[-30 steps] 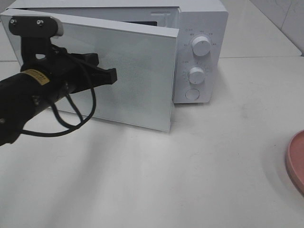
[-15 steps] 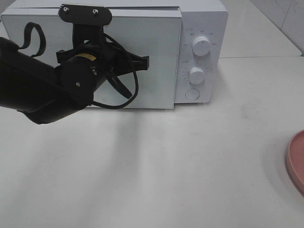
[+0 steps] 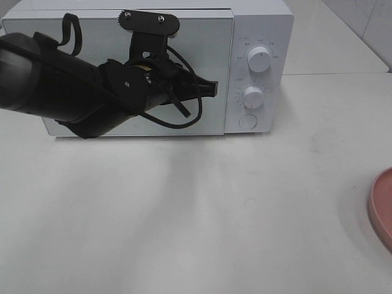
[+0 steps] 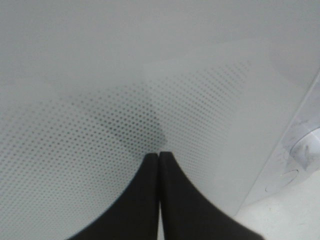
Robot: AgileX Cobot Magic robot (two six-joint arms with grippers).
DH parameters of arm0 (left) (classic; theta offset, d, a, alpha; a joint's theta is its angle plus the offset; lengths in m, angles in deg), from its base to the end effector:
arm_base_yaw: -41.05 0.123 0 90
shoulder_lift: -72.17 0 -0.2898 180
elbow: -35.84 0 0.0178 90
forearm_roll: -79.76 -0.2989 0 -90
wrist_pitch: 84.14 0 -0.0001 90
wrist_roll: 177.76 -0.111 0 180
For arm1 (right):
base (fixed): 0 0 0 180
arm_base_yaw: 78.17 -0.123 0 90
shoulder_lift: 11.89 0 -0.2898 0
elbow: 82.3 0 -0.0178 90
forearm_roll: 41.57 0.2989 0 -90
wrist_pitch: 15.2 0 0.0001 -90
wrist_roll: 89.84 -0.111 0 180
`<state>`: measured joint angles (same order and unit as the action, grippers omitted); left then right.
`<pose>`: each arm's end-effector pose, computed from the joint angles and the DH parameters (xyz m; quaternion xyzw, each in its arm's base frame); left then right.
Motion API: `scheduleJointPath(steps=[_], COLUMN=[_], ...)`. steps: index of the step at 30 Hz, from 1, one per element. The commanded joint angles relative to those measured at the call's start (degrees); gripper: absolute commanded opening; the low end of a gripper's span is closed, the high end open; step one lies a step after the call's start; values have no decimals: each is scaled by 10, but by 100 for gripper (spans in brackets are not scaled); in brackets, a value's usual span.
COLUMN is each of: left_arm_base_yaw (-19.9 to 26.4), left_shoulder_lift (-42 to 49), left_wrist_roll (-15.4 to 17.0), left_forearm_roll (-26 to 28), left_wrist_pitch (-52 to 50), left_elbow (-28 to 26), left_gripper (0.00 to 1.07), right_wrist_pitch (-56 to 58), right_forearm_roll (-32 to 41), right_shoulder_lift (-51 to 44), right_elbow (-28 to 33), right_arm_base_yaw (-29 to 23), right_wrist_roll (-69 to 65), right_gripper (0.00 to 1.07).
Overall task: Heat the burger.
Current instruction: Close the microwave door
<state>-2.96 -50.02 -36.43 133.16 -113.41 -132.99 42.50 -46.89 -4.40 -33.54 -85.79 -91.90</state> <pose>0.3730 -0.2998 0.1330 0.1318 0.8223 -0.0934 0.5457 0.0532 -0.0017 0.2968 -0.0400 0.8366 -0.0003 0.5464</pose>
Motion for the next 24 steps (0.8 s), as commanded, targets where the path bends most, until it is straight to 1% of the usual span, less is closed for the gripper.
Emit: scheduleJointPath(steps=[1, 6, 8, 9, 11, 12, 14, 15, 16, 18, 19, 20, 21, 22, 23, 24], left_arm_base_yaw=[28, 36, 35, 32, 28, 19, 15, 4, 4, -13, -13, -23, -23, -27, -34, -34], left_shoulder_lift=[0, -1, 1, 5, 8, 15, 19, 29, 29, 48, 48, 61, 61, 66, 81, 81], left_wrist_roll=[0, 3, -3, -15, -19, -22, -22, -23, -23, -26, -26, -26, -26, -26, -26, -26], left_forearm_roll=[7, -1, 0, 5, 11, 21, 25, 36, 36, 52, 52, 64, 64, 69, 74, 74], left_wrist_pitch=[-61, -64, -58, -37, -24, -3, -1, -1, -1, 3, 3, 17, 17, 31, 63, 63], left_elbow=[-19, -22, -22, -19, -16, -5, 2, 21, 21, 56, 56, 80, 80, 89, 109, 109], left_gripper=[0, 0, 0, 0, 0, 0, 0, 0, 0, 0, 0, 10, 10, 20, 47, 47], right_wrist_pitch=[-6, -6, -6, -6, -6, -6, -6, -6, -6, -6, -6, -6, -6, -6, -6, -6], right_forearm_roll=[1, 1, 1, 1, 1, 1, 1, 1, 1, 1, 1, 1, 1, 1, 1, 1], right_shoulder_lift=[-16, -16, -16, -16, -16, -16, -16, -16, -16, -16, -16, -16, -16, -16, -16, -16], right_elbow=[1, 1, 1, 1, 1, 1, 1, 1, 1, 1, 1, 1, 1, 1, 1, 1], right_arm_base_yaw=[2, 2, 2, 2, 2, 2, 2, 2, 2, 2, 2, 2, 2, 2, 2, 2], right_wrist_roll=[3, 3, 3, 3, 3, 3, 3, 3, 3, 3, 3, 3, 3, 3, 3, 3], right_gripper=[76, 76, 76, 76, 76, 76, 76, 76, 76, 76, 76, 76, 76, 76, 76, 76])
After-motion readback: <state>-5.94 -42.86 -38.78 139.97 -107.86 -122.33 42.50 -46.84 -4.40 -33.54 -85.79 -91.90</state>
